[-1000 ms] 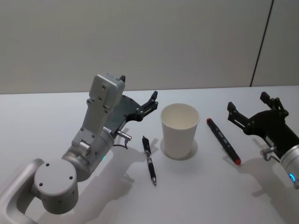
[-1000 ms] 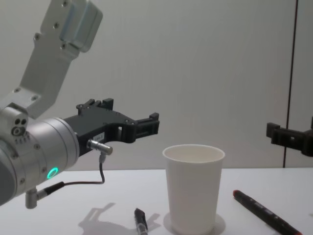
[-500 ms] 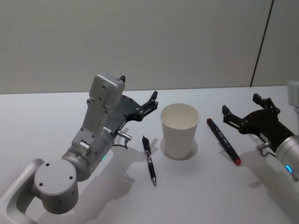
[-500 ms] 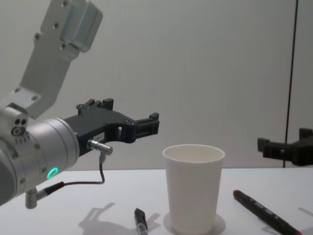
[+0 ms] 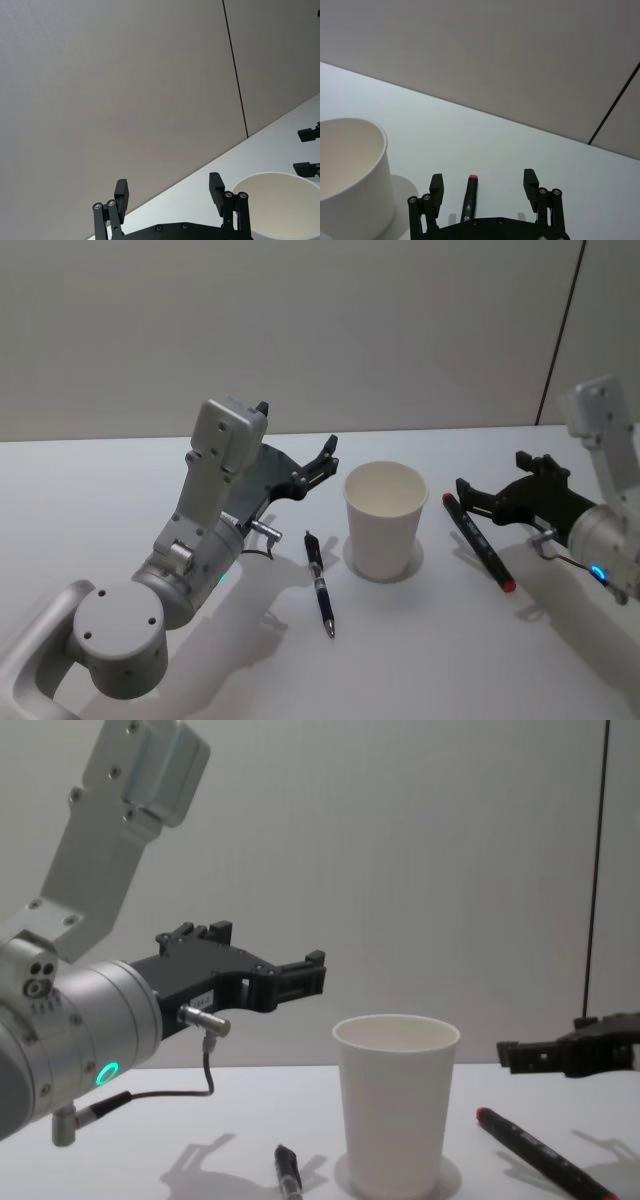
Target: Place the pen into the pen holder.
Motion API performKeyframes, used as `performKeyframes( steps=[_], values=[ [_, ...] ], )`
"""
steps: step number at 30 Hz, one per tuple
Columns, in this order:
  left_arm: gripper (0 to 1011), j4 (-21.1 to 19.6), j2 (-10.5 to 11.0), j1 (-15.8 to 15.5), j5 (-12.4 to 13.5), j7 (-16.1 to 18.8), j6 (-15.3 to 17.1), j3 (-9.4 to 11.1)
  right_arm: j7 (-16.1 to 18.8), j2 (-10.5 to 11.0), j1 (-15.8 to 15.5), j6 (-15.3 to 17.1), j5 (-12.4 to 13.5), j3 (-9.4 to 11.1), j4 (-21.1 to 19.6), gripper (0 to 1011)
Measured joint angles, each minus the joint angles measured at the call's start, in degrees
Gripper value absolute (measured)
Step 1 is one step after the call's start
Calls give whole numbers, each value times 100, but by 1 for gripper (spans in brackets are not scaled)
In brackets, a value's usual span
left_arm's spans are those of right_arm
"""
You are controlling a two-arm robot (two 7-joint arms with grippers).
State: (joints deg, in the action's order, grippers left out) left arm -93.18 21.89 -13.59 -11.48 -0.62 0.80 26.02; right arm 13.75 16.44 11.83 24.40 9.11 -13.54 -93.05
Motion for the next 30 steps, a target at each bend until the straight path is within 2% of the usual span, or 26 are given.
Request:
performKeyframes(
  steps=[2, 3, 4, 13, 23, 30],
  values=[
    [1001, 0, 0, 0, 0, 0, 0, 0, 95, -77, 182, 404, -79, -31, 61, 1002],
    [1001, 0, 0, 0, 0, 0, 0, 0, 95, -77, 182, 404, -79, -31, 61, 1002],
    [1001, 0, 0, 0, 0, 0, 0, 0, 137, -128, 295, 632, -117, -46, 91, 1002],
    [1001, 0, 0, 0, 0, 0, 0, 0, 445, -339, 910, 1735, -296, -82, 257, 1002],
    [1001, 0, 0, 0, 0, 0, 0, 0, 820, -370, 1390, 2610, -587, -73, 365, 1002],
    [1001, 0, 0, 0, 0, 0, 0, 0, 1055, -319, 1535, 3009, -789, -84, 369, 1002]
  ],
)
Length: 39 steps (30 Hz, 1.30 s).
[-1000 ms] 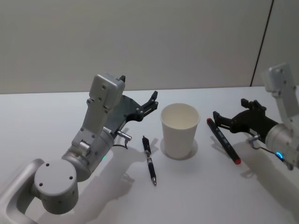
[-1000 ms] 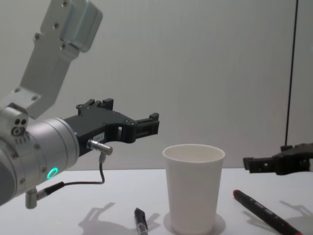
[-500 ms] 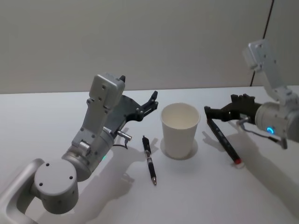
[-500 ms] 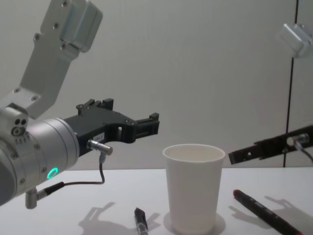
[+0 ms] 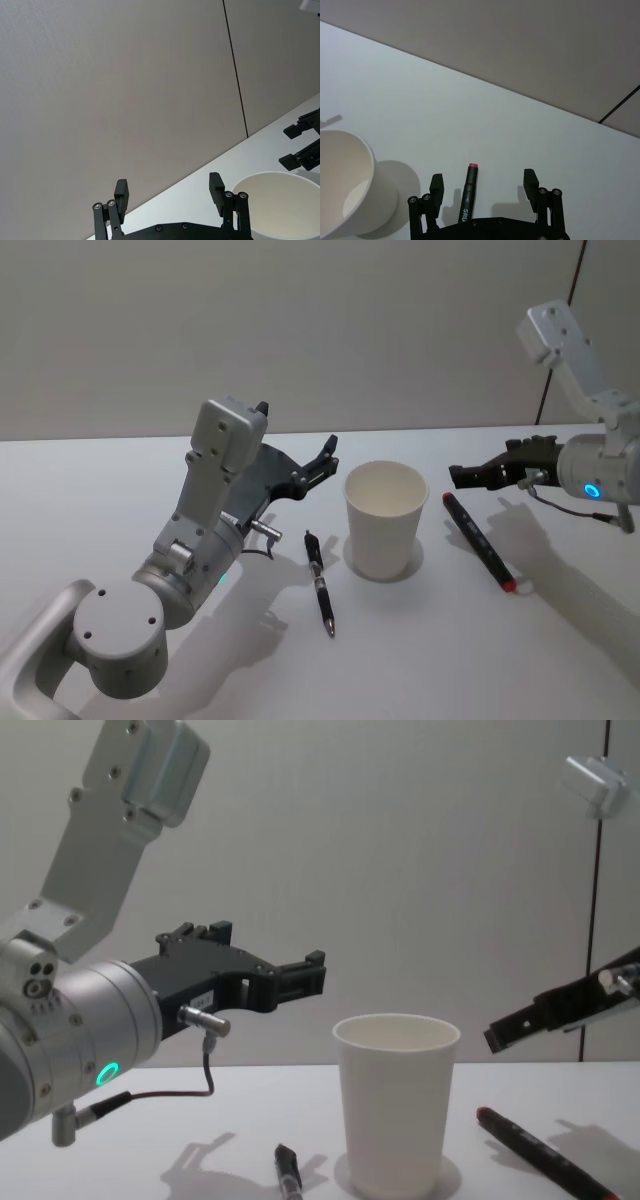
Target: Place the pen into the pen holder.
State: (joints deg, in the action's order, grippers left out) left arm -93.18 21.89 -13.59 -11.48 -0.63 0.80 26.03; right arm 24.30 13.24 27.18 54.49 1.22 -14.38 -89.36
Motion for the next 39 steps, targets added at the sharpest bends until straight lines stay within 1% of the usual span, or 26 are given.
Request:
performKeyframes(
  steps=[6, 10, 16, 23, 27, 39],
  values=[
    [1001, 0, 0, 0, 0, 0, 0, 0, 100, 31, 20, 212, -102, -25, 0, 1001],
    [1001, 0, 0, 0, 0, 0, 0, 0, 104, 33, 4, 284, -122, -34, 15, 1002],
    [1001, 0, 0, 0, 0, 0, 0, 0, -12, 4, -67, 346, -102, -34, 85, 1001],
    [1001, 0, 0, 0, 0, 0, 0, 0, -166, -43, -124, 324, -32, -25, 191, 1002],
    [1001, 0, 0, 0, 0, 0, 0, 0, -300, -96, -171, 252, 32, -22, 301, 1002],
    [1001, 0, 0, 0, 0, 0, 0, 0, -554, -206, -265, 40, 185, -28, 523, 1002]
  ],
)
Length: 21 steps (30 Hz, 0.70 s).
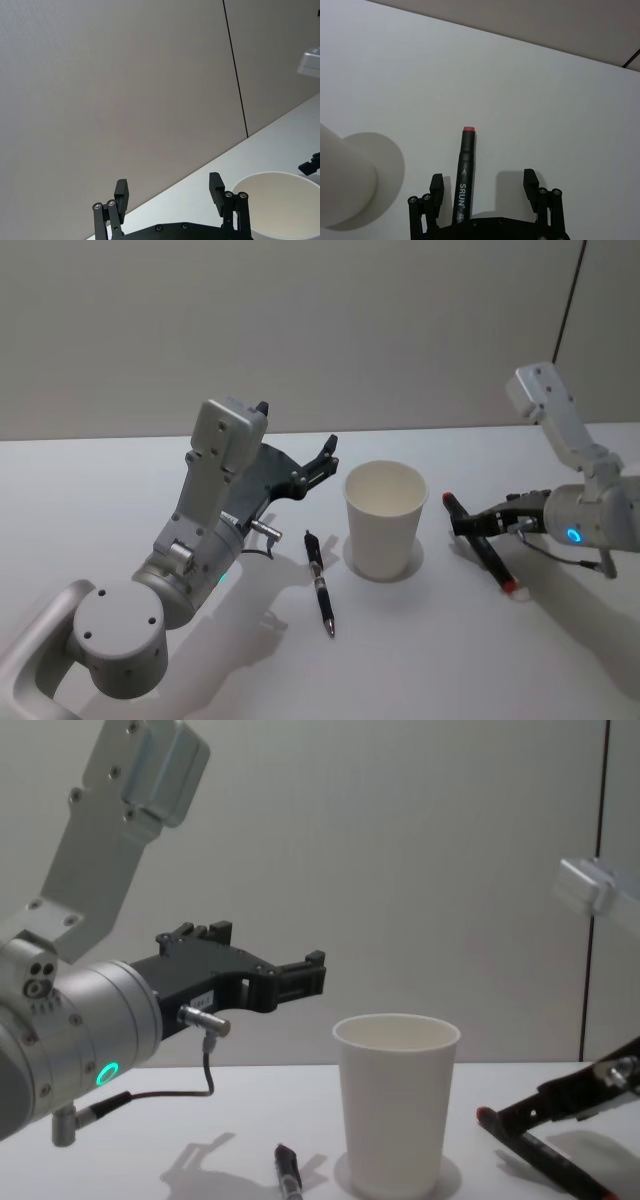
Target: Place the pen into the pen holder.
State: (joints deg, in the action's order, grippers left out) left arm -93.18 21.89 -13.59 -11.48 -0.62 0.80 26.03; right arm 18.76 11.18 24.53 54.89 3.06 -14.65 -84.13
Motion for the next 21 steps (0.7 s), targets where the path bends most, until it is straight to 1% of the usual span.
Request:
performKeyframes(
  steps=[9, 21],
  values=[
    [1001, 0, 0, 0, 0, 0, 0, 0, -137, -96, -43, -138, 76, -38, 158, 1002],
    [1001, 0, 0, 0, 0, 0, 0, 0, -191, -163, -55, -278, 100, -56, 285, 1001]
  ],
)
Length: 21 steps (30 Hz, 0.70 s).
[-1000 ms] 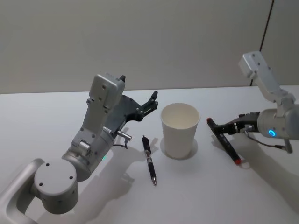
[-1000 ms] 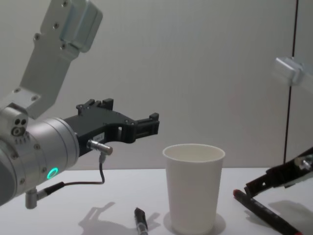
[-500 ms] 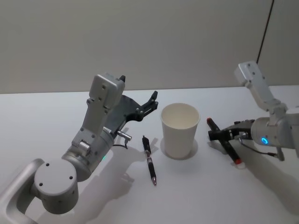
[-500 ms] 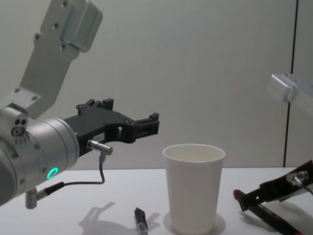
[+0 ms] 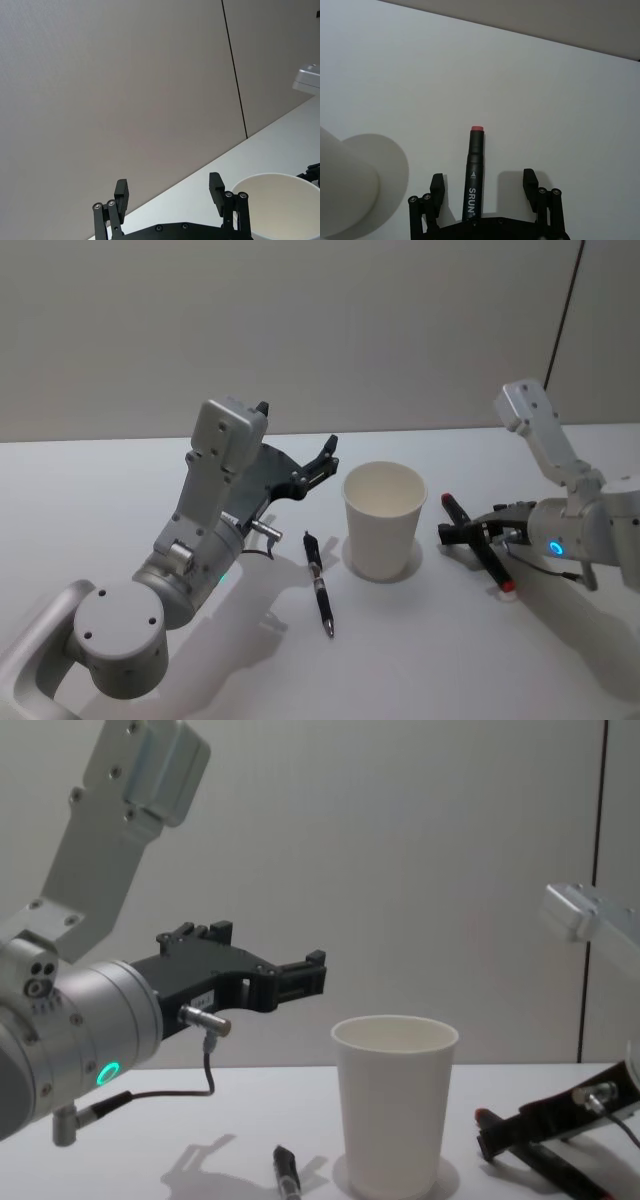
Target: Place the pen into the pen holder.
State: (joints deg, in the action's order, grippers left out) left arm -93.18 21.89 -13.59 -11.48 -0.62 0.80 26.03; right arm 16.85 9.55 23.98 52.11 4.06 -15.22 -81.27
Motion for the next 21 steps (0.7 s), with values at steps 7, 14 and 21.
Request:
performKeyframes(
  steps=[7, 14, 21],
  values=[
    [1001, 0, 0, 0, 0, 0, 0, 0, -13, -22, -1, -37, 7, -11, 31, 950],
    [1001, 0, 0, 0, 0, 0, 0, 0, -20, -34, -2, -58, 12, -18, 54, 907],
    [1001, 0, 0, 0, 0, 0, 0, 0, -22, -40, 2, -66, 13, -23, 70, 871]
  ],
)
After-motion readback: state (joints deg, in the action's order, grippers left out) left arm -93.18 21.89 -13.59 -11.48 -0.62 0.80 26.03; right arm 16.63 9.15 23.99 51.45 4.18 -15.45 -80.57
